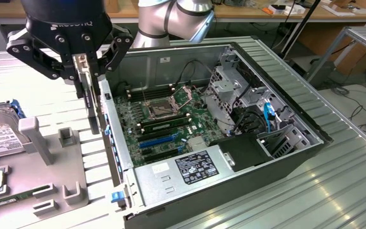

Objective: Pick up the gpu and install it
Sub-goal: 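Pick up the gpu and move the gpu toward the slot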

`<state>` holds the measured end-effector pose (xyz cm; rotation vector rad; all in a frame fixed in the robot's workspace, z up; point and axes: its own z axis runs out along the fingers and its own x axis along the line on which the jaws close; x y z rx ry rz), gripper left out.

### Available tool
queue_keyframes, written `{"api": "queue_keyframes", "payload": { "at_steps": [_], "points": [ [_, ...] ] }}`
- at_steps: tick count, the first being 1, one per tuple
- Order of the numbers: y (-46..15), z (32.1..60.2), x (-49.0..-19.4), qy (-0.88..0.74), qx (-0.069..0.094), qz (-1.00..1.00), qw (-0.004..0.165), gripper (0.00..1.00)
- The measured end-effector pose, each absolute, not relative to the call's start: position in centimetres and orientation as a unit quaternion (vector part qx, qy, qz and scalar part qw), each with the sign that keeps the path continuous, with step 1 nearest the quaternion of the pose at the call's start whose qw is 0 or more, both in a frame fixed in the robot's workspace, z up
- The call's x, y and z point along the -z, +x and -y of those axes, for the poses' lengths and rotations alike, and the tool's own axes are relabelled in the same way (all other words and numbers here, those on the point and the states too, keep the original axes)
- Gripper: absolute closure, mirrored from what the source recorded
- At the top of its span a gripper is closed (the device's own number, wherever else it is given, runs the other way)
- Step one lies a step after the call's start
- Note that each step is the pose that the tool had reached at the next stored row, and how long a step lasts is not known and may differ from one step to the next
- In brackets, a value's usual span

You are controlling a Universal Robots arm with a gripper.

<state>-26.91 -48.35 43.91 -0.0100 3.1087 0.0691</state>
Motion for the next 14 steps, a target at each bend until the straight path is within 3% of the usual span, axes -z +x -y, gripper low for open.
{"api": "queue_keyframes", "payload": {
  "at_steps": [14],
  "points": [
    [-25.2, 48.3, -43.9, -0.003, -0.022, -1.000, 0.016, 0.73]
  ]
}}
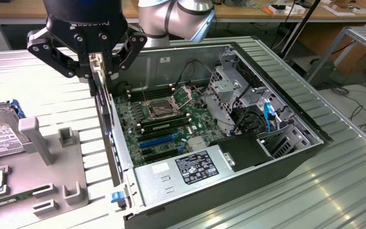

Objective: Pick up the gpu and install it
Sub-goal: 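Pick up the gpu and move the gpu toward the slot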

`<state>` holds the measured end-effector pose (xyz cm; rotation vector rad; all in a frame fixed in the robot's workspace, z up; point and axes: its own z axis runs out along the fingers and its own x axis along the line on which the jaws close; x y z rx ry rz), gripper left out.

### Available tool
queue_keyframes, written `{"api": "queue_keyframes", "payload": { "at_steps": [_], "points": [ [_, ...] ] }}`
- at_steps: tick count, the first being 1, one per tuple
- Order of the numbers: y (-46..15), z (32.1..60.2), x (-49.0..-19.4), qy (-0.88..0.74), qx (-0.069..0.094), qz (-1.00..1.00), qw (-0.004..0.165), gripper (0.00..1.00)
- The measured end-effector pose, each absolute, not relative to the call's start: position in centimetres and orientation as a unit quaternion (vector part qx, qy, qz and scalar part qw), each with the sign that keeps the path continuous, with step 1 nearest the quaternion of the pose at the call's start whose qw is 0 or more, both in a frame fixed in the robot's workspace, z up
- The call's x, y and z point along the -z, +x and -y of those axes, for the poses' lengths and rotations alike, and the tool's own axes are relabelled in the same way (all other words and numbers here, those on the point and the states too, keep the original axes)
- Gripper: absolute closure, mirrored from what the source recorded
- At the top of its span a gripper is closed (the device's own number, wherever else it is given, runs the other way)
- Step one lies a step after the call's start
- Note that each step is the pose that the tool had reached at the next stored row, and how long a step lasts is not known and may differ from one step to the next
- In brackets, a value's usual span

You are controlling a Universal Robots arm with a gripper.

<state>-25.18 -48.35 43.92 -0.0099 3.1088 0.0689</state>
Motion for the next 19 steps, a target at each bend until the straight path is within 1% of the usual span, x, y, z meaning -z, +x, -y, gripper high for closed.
{"api": "queue_keyframes", "payload": {
  "at_steps": [19],
  "points": [
    [-23.1, 48.3, -43.9, -0.003, -0.022, -1.000, 0.016, 0.73]
  ]
}}
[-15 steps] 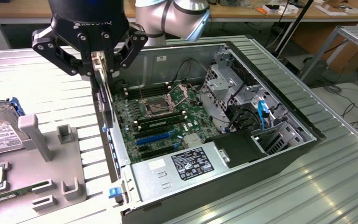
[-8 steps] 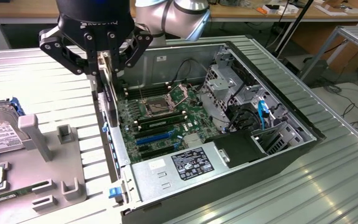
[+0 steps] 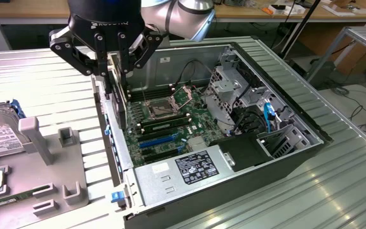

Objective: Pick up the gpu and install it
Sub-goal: 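Pick up the gpu and move the gpu toward the slot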

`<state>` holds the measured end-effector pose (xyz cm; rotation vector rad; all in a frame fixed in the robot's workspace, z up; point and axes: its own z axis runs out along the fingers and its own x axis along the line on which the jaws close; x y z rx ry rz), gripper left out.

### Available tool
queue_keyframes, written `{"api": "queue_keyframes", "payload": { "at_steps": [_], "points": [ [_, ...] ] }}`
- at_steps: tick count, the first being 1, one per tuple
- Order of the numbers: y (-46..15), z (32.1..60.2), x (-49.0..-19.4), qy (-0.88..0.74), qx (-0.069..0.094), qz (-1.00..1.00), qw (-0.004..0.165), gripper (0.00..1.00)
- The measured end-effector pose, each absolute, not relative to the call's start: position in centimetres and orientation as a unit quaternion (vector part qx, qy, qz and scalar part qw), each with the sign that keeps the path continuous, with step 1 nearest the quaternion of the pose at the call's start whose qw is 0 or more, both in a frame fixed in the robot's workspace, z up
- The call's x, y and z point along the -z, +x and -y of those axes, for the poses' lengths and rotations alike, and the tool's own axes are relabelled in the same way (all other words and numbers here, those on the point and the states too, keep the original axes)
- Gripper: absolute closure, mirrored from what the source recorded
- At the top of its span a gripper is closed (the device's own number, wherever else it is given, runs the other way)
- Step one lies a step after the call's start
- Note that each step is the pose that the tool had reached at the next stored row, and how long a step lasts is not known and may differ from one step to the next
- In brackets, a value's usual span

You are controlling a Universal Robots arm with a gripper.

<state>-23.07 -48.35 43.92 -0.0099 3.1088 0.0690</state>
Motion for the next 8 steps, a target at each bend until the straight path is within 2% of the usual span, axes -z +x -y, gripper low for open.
{"api": "queue_keyframes", "payload": {
  "at_steps": [8],
  "points": [
    [-22.19, 48.35, -43.92, -0.003, -0.022, -1.000, 0.016, 0.73]
  ]
}}
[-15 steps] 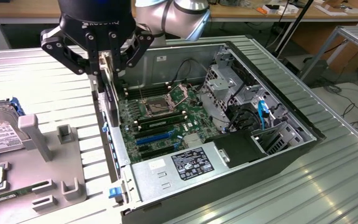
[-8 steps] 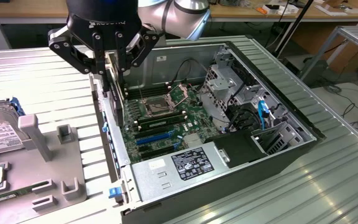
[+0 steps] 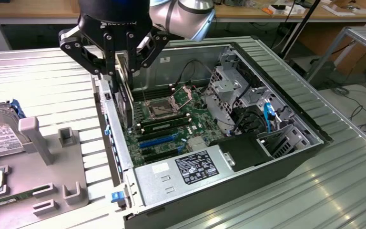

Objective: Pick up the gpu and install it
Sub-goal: 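Pick up the gpu and move the gpu toward the slot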

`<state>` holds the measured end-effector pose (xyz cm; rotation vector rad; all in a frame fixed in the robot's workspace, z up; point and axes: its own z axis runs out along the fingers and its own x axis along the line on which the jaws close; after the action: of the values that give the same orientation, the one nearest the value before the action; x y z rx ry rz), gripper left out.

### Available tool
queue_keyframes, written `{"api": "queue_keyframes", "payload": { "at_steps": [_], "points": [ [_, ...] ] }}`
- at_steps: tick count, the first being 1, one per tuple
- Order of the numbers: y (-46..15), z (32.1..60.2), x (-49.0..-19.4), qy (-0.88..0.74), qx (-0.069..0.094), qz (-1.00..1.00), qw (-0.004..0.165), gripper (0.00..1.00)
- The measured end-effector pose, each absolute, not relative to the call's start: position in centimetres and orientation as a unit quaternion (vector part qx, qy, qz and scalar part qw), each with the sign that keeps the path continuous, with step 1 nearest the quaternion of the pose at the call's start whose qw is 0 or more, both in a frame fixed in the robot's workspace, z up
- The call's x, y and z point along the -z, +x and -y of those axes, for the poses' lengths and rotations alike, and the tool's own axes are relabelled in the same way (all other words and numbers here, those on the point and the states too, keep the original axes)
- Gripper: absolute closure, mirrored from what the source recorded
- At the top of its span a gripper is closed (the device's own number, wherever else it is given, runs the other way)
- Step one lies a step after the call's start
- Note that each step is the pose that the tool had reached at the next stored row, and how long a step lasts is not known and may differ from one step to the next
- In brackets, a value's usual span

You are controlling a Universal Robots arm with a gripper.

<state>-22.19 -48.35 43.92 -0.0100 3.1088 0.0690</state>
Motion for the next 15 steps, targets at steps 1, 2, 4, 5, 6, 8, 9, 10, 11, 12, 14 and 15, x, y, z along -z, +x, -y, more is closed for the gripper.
{"api": "queue_keyframes", "payload": {
  "at_steps": [1, 2, 4, 5, 6, 8, 9, 10, 11, 12, 14, 15],
  "points": [
    [-22.1, 48.3, -43.9, -0.003, -0.022, -1.000, 0.016, 0.73],
    [-21.9, 48.3, -43.9, -0.003, -0.022, -1.000, 0.016, 0.73],
    [-21.7, 48.3, -43.9, -0.003, -0.022, -1.000, 0.016, 0.73],
    [-21.6, 48.3, -43.9, -0.003, -0.022, -1.000, 0.016, 0.73],
    [-21.5, 48.3, -43.9, -0.003, -0.022, -1.000, 0.016, 0.73],
    [-21.2, 48.3, -43.9, -0.003, -0.022, -1.000, 0.016, 0.73],
    [-21.1, 48.3, -43.9, -0.003, -0.022, -1.000, 0.016, 0.73],
    [-21.0, 48.3, -43.9, -0.003, -0.022, -1.000, 0.016, 0.73],
    [-20.9, 48.3, -43.9, -0.003, -0.022, -1.000, 0.016, 0.73],
    [-20.8, 48.3, -43.9, -0.003, -0.022, -1.000, 0.016, 0.73],
    [-20.6, 48.3, -43.9, -0.003, -0.022, -1.000, 0.016, 0.73],
    [-20.6, 48.3, -43.9, -0.003, -0.022, -1.000, 0.016, 0.73]
  ]
}}
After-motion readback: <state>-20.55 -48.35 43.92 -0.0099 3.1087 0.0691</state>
